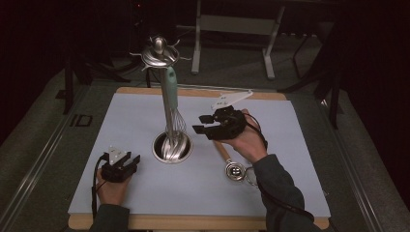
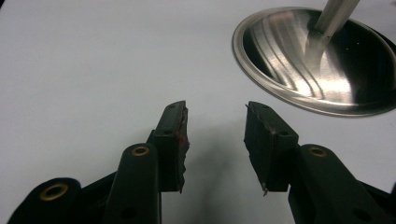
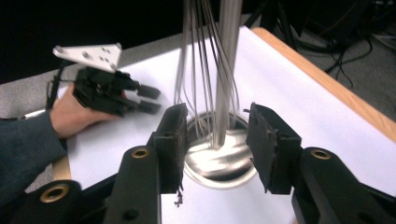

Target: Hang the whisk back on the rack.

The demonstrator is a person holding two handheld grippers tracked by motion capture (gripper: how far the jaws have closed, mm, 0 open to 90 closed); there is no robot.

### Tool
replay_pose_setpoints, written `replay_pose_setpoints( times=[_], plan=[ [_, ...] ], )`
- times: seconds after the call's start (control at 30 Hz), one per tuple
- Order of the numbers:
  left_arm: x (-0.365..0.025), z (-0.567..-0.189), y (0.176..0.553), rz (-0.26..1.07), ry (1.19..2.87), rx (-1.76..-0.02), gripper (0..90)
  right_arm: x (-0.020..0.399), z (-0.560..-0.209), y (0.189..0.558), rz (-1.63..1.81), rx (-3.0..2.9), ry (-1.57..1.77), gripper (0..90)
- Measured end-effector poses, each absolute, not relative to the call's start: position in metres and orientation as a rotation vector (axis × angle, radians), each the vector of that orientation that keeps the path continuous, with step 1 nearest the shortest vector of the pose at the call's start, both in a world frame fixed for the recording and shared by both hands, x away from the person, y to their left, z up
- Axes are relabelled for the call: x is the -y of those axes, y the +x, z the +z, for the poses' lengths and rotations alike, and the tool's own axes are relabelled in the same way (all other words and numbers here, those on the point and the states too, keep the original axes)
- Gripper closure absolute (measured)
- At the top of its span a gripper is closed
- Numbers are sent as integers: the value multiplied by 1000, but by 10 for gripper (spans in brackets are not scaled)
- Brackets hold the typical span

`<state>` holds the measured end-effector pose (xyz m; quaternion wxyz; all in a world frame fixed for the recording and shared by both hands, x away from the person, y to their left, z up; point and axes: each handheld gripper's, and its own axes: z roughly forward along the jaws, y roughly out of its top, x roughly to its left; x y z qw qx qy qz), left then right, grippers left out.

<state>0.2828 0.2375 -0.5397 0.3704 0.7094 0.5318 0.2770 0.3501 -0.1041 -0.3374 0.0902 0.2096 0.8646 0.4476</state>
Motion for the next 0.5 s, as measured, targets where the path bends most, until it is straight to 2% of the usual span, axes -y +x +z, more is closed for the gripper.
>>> replay_pose_setpoints(
  times=[0.4, 0.5],
  plan=[
    [-232, -531, 276, 681, 1786, -1328, 664, 131, -356, 344, 1267, -2548, 708, 544],
    [-228, -513, 273, 687, 1736, -1303, 656, 143, -365, 341, 1280, -2552, 746, 542]
  ],
)
